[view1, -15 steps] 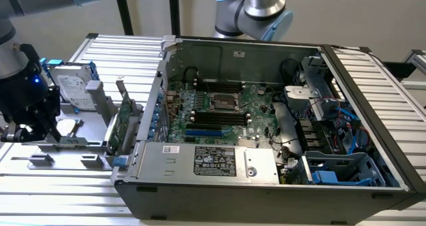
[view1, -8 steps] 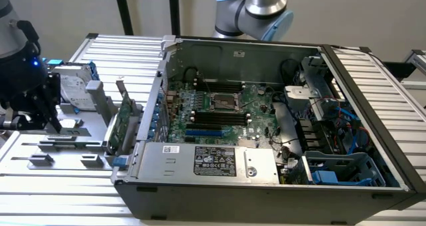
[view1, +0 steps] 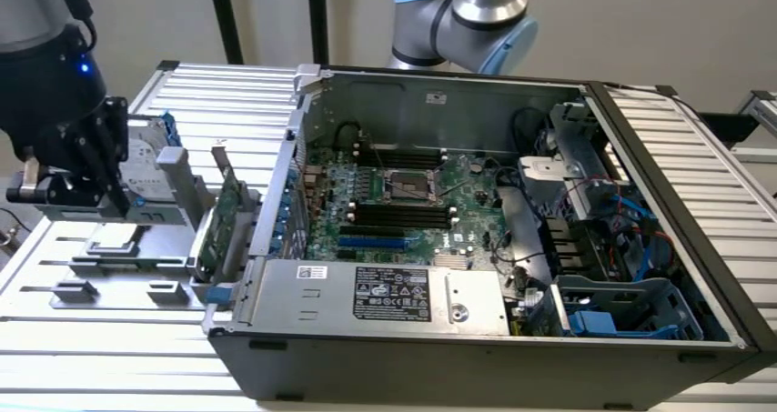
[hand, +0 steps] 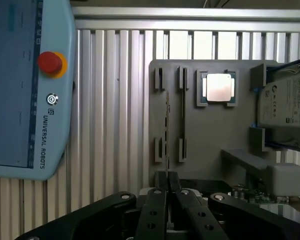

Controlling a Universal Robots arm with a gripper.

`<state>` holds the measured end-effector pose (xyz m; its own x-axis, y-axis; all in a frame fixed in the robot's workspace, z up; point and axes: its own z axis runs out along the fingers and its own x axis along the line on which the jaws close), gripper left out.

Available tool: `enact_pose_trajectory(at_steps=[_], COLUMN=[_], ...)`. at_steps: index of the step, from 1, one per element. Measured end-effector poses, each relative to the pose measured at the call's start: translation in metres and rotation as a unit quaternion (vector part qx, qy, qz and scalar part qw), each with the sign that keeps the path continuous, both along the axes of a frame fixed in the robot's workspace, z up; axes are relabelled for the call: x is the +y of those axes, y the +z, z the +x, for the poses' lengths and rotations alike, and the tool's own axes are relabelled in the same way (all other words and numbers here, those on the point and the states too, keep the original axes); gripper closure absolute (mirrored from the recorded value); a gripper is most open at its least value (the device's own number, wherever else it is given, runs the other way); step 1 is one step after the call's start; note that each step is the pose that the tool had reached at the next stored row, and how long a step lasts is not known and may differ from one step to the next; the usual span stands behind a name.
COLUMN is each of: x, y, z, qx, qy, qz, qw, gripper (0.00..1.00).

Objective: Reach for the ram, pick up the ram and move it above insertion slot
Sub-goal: 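Pick up the ram and move it above insertion slot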

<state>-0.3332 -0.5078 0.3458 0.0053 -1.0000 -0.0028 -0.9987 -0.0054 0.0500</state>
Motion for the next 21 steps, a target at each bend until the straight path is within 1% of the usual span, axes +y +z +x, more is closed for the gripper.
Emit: enact_pose_trajectory(at_steps=[9,14,17,21], x=[-0.0003,-0.0004,-0.0003,-0.0004], y=[0.0403,0.0597,0.0643,0.0672], z=[0.039,0.061,0.075,0.093], qx=[0.0003,0.0003,0.0003,0.0005], qy=[0.002,0.002,0.002,0.002], qz=[0.008,0.0136,0.0177,0.0239], qw=[1.0,0.9999,0.9998,0.9997], gripper=[0.87,0.87,0.87,0.87])
